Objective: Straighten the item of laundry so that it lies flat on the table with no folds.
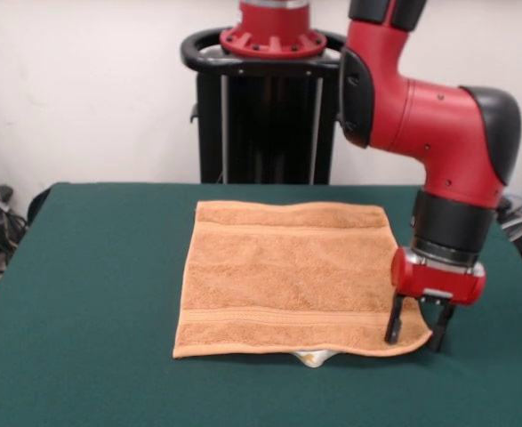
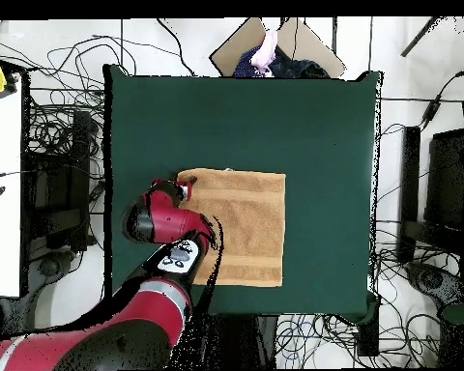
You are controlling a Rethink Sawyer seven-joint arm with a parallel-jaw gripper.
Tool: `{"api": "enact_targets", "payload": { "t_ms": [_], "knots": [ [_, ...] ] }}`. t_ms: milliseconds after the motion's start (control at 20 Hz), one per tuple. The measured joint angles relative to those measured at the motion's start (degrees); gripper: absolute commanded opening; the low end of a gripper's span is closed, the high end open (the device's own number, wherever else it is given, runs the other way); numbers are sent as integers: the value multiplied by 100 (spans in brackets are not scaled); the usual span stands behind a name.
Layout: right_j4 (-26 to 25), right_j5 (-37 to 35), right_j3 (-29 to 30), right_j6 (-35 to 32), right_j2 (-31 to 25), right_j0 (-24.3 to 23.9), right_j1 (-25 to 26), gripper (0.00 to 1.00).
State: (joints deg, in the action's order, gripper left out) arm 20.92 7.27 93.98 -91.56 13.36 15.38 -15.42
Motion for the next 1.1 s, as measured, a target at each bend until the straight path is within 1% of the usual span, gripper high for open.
{"api": "enact_targets", "payload": {
  "t_ms": [300, 550, 600, 1100],
  "knots": [
    [48, -257, -110, 0, -4, -27, 2, 100],
    [224, -577, -216, 1, 31, -22, 20, 100],
    [305, -729, -270, 1, 37, -26, 29, 100],
    [507, -1062, -360, 1, 55, -37, 37, 100]
  ]
}}
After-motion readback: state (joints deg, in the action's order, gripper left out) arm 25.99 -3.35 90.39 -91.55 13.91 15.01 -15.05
